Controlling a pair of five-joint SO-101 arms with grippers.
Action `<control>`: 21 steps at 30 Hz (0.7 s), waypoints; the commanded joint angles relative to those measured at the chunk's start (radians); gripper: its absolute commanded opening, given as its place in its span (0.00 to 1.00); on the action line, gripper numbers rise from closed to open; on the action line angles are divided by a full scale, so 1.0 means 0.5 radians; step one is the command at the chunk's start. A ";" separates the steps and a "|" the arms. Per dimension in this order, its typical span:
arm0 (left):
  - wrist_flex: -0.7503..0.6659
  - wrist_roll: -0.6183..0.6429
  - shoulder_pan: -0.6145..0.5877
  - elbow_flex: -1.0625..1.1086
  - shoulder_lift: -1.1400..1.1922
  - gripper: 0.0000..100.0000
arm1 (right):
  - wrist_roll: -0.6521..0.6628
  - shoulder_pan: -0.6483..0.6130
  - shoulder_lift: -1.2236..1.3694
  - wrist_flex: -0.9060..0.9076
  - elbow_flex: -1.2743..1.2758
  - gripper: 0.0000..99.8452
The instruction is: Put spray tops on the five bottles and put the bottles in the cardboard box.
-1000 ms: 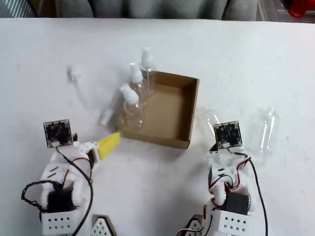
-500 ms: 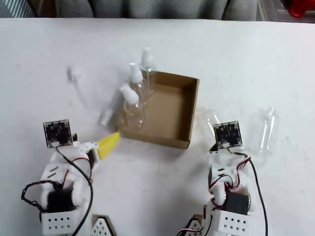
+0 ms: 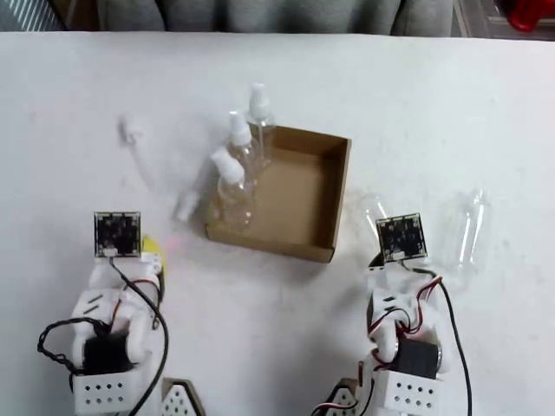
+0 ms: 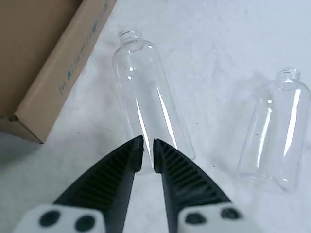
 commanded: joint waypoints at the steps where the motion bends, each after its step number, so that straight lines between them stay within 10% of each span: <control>1: 0.040 -0.006 -0.014 0.000 0.014 0.05 | 0.015 -0.002 -0.017 -0.005 0.018 0.01; 21: 0.135 -0.025 -0.017 0.000 0.014 0.06 | 0.018 -0.011 -0.014 0.005 0.018 0.01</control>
